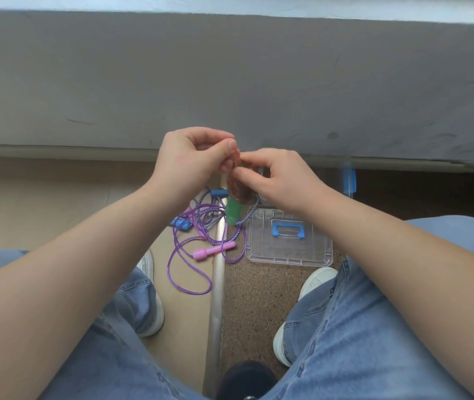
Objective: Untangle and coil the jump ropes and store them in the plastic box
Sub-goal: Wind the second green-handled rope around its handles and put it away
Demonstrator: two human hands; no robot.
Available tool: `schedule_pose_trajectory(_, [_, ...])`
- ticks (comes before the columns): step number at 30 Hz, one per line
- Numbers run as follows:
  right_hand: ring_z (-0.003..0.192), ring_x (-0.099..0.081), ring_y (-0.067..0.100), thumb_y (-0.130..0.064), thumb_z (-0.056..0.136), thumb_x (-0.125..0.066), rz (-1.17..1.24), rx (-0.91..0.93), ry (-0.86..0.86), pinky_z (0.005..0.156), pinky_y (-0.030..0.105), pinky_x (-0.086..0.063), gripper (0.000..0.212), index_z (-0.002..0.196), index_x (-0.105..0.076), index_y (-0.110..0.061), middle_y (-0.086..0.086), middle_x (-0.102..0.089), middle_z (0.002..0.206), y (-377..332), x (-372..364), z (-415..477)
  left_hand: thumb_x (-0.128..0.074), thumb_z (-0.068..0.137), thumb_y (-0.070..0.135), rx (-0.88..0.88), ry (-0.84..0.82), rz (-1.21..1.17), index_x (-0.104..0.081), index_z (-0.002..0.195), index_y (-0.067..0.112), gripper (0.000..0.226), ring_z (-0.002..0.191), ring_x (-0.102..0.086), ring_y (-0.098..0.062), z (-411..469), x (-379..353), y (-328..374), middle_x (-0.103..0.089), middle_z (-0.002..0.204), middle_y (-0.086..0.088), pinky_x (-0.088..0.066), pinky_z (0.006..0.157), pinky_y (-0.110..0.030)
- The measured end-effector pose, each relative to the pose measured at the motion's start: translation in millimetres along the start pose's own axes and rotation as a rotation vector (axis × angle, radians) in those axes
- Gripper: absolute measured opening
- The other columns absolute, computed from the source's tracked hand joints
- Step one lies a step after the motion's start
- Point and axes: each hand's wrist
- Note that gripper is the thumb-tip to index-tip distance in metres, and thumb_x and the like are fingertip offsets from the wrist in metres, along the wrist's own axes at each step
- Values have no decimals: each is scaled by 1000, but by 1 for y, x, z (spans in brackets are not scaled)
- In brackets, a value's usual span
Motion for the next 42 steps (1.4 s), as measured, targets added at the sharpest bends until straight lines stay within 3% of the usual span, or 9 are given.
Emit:
schedule_pose_trajectory(5, [72, -61, 7, -37, 91, -68, 308, -24, 153, 68, 25, -50, 14, 103, -67, -30, -6, -72, 87, -4, 1, -2, -71, 90, 11, -43, -3, -14, -72, 94, 12, 4, 70, -70, -11, -2, -5, 4, -76, 79, -6, -53, 63, -19])
schedule_pose_trajectory(9, [67, -58, 8, -30, 88, -73, 292, -58, 183, 67, 19, -49, 10, 92, -67, -23, -5, -67, 81, -3, 4, 1, -72, 90, 10, -92, 31, 24, -73, 95, 11, 5, 69, -70, -10, -3, -7, 6, -76, 79, -7, -53, 63, -19])
schedule_pose_trajectory(14, [62, -53, 10, -27, 82, -65, 100, -58, 152, 66, 32, -50, 10, 84, -71, -19, -2, -64, 71, -2, -5, 5, -73, 87, 8, -140, 31, 78, -73, 89, 21, 13, 64, -69, -11, -4, -12, 5, -74, 72, 0, -56, 69, -25])
schedule_pose_trajectory(17, [63, -58, 13, -27, 78, -62, 193, -127, 92, 68, 35, -53, 11, 84, -69, -20, -7, -64, 69, -2, -6, 7, -72, 87, 7, -150, 36, 99, -72, 88, 22, 15, 59, -65, -7, -5, -15, 6, -72, 67, 4, -53, 64, -22])
schedule_pose_trajectory(20, [70, -61, 34, -34, 66, -56, 297, -175, 18, 70, 52, -56, 19, 80, -62, -21, -8, -61, 68, -1, -7, 11, -70, 87, 4, -160, 30, 87, -72, 89, 17, 14, 57, -63, -6, -8, -19, 9, -70, 63, 5, -50, 62, -18])
schedule_pose_trajectory(23, [60, -56, 30, -32, 63, -57, 372, -185, -23, 63, 55, -56, 12, 75, -57, -28, -6, -57, 62, 1, -7, 13, -69, 86, 1, -154, 62, 46, -70, 87, 19, 17, 60, -65, -8, -4, -17, 10, -72, 67, 3, -51, 63, -20])
schedule_pose_trajectory(29, [62, -53, 1, -28, 81, -70, 172, -148, 54, 66, 22, -45, 12, 85, -59, -29, -12, -62, 72, -2, -3, 4, -72, 88, 9, -29, 67, -5, -62, 95, 16, 14, 65, -70, -13, 11, -6, 0, -76, 81, -10, -49, 56, -19])
schedule_pose_trajectory(38, [87, -72, 13, -39, 74, -68, 266, -233, 55, 86, 43, -58, 15, 89, -67, -35, -8, -74, 87, 8, -3, 8, -69, 92, 14, 48, -45, -67, -66, 100, 16, 8, 81, -73, -12, 15, -7, -9, -74, 97, -9, -57, 70, -25])
schedule_pose_trajectory(42, [90, -71, 19, -38, 71, -74, 396, -321, 113, 83, 48, -59, 23, 92, -71, -30, -5, -72, 91, 13, -2, 12, -68, 93, 24, 237, -165, 86, -63, 116, 21, 24, 97, -70, -13, 16, -10, -25, -69, 107, -1, -57, 77, -30])
Point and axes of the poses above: each hand's wrist, its own z-axis towards the middle knuckle, its own x-axis out of the back of the hand, y = z × x
